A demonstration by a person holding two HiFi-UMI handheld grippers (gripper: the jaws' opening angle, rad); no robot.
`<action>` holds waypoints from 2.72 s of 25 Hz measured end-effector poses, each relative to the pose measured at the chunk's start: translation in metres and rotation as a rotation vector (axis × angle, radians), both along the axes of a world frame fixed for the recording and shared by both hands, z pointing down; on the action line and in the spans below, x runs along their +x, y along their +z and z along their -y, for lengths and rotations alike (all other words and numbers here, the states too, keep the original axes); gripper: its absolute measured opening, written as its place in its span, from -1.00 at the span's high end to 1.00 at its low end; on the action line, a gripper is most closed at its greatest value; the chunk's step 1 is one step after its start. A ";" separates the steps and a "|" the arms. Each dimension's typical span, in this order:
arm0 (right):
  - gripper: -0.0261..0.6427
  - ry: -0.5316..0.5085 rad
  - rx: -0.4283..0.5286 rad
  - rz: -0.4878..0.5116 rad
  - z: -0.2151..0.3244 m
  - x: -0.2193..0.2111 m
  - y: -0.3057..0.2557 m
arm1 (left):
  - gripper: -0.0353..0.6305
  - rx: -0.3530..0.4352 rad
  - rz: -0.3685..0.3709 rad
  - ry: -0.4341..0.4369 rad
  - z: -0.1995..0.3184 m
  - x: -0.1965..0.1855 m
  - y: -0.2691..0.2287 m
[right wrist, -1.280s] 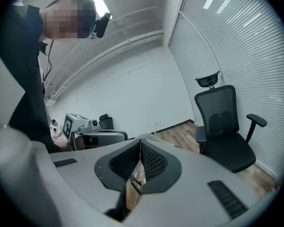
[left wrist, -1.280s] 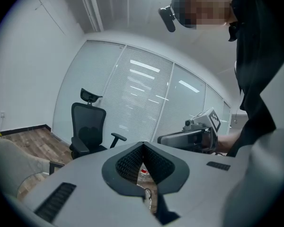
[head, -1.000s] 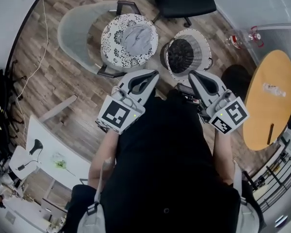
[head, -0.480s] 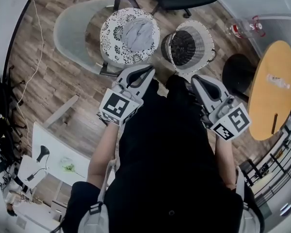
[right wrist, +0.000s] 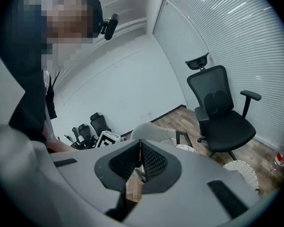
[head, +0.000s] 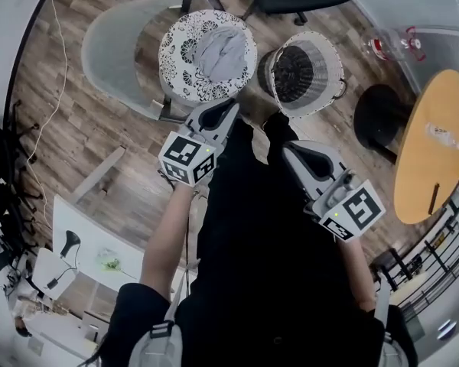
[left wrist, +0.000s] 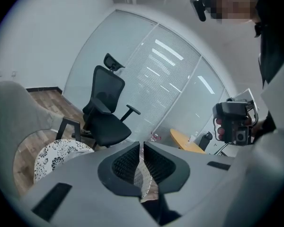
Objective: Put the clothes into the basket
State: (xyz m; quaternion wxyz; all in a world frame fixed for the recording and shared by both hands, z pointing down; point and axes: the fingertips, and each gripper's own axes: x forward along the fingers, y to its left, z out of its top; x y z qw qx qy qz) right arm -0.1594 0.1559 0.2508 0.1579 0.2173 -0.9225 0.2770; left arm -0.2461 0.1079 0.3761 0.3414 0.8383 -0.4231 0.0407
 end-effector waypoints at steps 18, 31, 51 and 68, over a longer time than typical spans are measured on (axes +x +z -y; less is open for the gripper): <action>0.87 0.108 -0.098 -0.074 0.006 0.017 0.034 | 0.55 -0.136 0.184 0.017 0.052 -0.029 0.127; 0.87 0.137 -0.172 -0.113 0.000 0.026 0.057 | 0.26 -0.184 0.293 0.104 0.074 -0.025 0.199; 0.87 0.146 -0.248 -0.119 0.012 0.022 0.090 | -0.12 -0.275 0.414 0.090 0.117 -0.048 0.293; 0.87 0.221 -0.315 -0.115 0.017 0.037 0.111 | -0.28 -0.349 0.549 0.136 0.136 -0.056 0.371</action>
